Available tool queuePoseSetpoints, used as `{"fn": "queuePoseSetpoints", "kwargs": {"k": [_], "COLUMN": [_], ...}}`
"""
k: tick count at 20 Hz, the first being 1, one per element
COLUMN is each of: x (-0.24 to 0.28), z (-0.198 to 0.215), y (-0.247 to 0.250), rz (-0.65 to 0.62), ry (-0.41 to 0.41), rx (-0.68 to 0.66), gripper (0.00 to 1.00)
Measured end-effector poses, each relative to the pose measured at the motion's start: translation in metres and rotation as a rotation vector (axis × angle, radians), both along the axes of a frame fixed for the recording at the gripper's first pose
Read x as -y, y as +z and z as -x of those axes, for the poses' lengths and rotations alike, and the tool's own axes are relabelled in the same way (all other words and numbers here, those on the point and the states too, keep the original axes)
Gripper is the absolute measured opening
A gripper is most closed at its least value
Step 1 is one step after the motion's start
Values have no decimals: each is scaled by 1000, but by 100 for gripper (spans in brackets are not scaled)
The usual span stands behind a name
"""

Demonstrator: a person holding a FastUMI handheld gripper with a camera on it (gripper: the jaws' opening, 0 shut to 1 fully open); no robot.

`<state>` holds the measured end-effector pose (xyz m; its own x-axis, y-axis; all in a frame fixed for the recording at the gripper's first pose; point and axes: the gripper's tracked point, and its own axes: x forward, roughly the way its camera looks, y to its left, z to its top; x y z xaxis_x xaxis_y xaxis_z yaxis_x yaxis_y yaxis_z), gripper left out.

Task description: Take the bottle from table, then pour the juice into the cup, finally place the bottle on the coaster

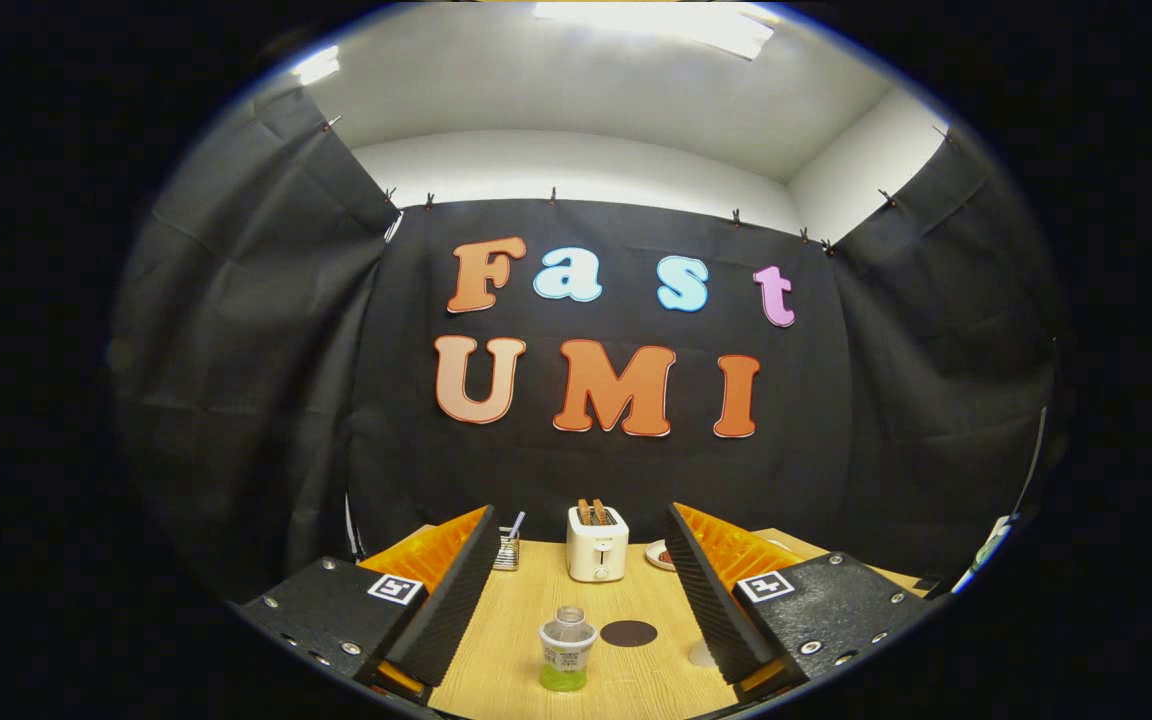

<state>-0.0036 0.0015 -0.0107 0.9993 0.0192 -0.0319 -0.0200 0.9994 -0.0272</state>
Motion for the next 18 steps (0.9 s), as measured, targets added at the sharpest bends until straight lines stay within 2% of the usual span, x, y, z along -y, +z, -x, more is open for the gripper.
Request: {"fn": "queuePoseSetpoints", "kwargs": {"k": [5,9,12,18], "x": [-2,4,-4,3], "z": [-2,-3,-7,-12], "y": [-3,-16,-42,-92], "rz": [19,43,14,67], "ry": [1,-36,-40,-103], "rx": [-2,-4,-8,-29], "gripper": [98,99,99,99]}}
